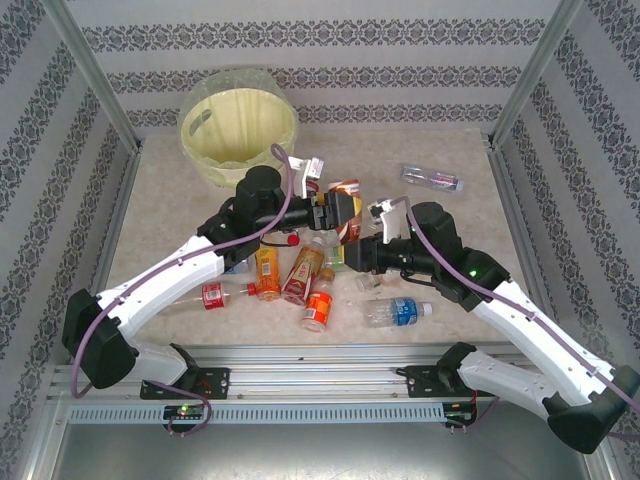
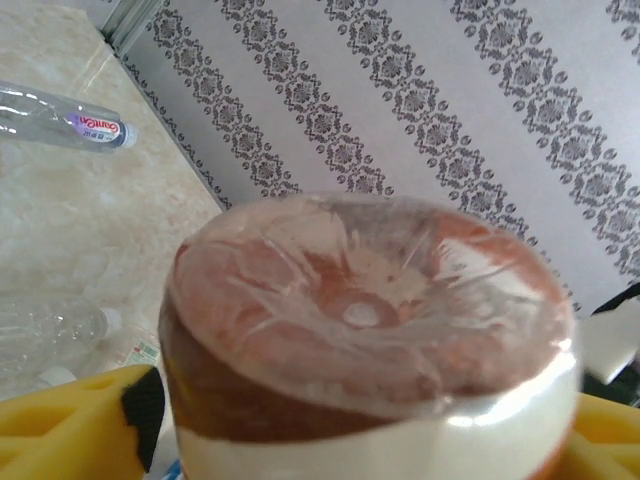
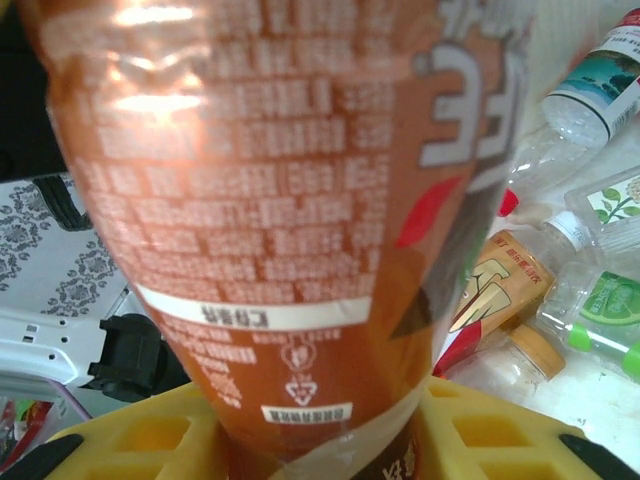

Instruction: Put the plastic bottles in the bin

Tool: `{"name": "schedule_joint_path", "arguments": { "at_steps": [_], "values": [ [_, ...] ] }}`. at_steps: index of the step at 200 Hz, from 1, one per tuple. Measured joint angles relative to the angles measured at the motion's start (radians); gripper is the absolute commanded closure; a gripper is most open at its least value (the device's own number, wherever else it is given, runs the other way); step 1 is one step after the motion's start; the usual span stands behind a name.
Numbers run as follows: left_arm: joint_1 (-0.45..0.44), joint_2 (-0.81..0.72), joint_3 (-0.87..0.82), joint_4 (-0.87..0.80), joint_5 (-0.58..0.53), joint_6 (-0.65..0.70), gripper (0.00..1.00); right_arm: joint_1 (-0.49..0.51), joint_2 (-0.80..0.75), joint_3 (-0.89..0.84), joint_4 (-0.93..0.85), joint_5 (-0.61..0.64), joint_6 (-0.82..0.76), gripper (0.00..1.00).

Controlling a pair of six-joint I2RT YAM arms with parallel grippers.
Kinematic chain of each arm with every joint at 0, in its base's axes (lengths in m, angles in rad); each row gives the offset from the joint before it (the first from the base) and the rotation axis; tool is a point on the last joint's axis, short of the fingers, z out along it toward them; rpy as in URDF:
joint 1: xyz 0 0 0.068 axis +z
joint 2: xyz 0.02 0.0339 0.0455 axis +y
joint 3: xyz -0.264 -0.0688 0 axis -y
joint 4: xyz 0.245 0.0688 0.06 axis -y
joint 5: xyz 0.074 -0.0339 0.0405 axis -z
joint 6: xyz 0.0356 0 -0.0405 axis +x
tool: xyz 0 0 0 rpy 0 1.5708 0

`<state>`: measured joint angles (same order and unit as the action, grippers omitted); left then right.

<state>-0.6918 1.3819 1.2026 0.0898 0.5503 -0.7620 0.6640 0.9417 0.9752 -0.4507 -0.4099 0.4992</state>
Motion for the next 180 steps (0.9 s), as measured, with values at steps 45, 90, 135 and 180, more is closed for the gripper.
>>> {"name": "schedule_joint_path", "arguments": {
  "at_steps": [45,90,135,180],
  "values": [
    [0.0,0.0,0.019,-0.018,-0.002,0.008,0.43,0.0,0.007,0.0,0.008,0.0,-0.001,0.48],
    [0.003,-0.001,0.039,-0.063,-0.009,0.028,0.47,0.0,0.007,0.001,0.014,0.004,0.005,0.21],
    [0.079,-0.005,0.126,-0.186,-0.029,0.076,0.46,0.0,-0.016,0.022,0.012,0.011,0.003,0.02],
    [0.218,-0.014,0.299,-0.352,-0.038,0.139,0.45,0.0,-0.093,0.078,0.006,0.06,0.003,0.02]
  ]
}}
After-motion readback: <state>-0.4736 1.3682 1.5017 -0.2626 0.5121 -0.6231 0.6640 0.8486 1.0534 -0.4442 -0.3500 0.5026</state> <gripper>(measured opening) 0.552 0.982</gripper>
